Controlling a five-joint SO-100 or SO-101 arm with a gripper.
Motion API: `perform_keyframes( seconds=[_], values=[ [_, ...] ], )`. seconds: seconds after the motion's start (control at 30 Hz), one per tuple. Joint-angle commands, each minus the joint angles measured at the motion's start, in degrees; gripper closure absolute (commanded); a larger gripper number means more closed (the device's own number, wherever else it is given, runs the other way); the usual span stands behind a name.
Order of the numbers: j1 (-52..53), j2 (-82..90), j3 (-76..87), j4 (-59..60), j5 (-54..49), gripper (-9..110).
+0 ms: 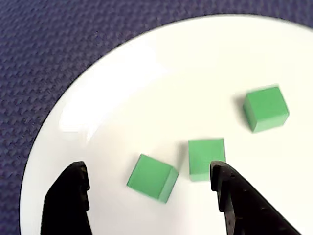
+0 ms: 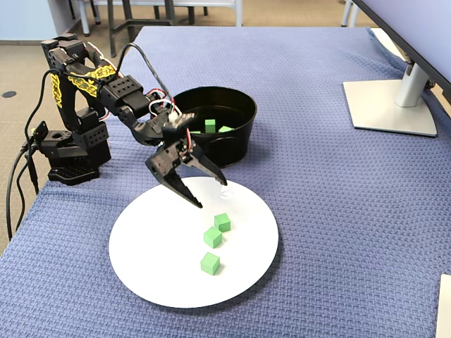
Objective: Pick up the green cubes from the white plate and place them in the black recipient
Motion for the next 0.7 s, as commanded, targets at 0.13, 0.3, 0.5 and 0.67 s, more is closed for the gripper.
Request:
perform_keyframes(
  seconds=[0.13, 0.3, 0.5, 0.67],
  values=[
    [-0.53, -8.17, -12.39, 9.40, 12.66, 78],
    [-0.18, -12.48, -21.62, 18.28, 20.39, 79],
    [0.88, -15.38, -27.25, 25.58, 33.49, 79],
    [0.53, -16.44, -27.77, 29.09, 39.29, 79]
  ],
)
